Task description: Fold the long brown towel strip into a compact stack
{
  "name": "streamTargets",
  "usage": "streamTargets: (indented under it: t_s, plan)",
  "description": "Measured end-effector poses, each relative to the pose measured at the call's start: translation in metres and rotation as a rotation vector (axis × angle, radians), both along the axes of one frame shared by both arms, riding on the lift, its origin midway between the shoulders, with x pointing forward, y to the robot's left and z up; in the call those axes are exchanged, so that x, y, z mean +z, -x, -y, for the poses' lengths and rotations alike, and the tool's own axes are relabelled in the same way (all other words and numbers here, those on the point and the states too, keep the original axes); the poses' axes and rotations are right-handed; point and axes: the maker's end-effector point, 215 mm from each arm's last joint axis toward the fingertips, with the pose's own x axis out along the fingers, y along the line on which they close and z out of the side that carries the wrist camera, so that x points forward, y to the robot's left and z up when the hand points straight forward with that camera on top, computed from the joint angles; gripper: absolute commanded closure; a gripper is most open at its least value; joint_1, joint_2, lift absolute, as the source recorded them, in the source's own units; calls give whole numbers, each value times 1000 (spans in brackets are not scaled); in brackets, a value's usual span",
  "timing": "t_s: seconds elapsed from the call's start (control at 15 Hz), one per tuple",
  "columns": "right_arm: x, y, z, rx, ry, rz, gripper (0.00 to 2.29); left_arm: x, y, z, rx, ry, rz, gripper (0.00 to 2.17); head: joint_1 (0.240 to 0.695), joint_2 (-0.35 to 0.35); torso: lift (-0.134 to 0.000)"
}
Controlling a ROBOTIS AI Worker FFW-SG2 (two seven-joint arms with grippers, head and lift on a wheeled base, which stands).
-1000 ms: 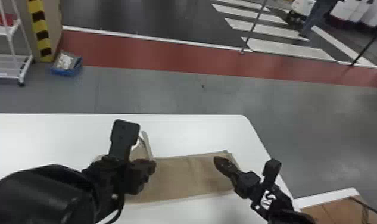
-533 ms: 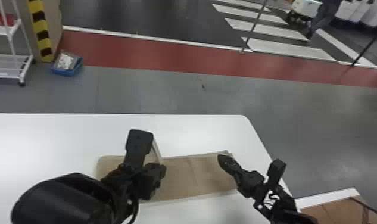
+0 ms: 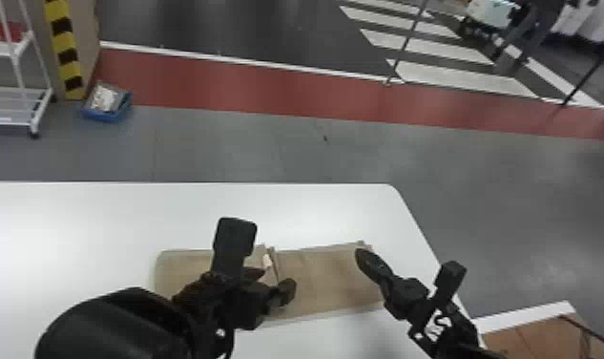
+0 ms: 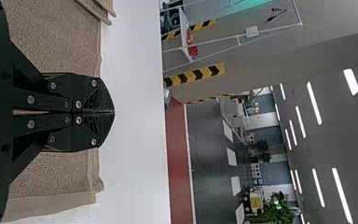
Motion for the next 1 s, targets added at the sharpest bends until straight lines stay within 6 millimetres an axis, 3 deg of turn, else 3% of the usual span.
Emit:
streamTargets:
  t_s: [0.2,0.33,0.53,0.6,0.73,0.8,1.0]
  plan:
    - [-5,9,-21,-9,-77,-34,1136,12,-1,-6,18,19,10,19,695,-350,0]
    - [-8,12,-41,-27,-112,-66,788,14,-11,-26,48,-17,50,22,695,-350,0]
    - [-7,11,-85,-30,-102,-115,758,-2,-37,-97,111,-125,119,33,695,-350,0]
    - [-6,9,-103,-23,-84,-128,532,-4,-49,-125,139,-154,152,36,695,-350,0]
    - [-7,4,-134,-9,-42,-155,522,0,-71,-172,187,-173,236,60,695,-289,0]
    - [-10,3,-146,-3,-16,-169,522,2,-76,-188,202,-163,262,87,695,-225,0]
    - [-20,2,-164,-11,52,-227,525,9,-86,-233,263,-132,334,90,695,-157,0]
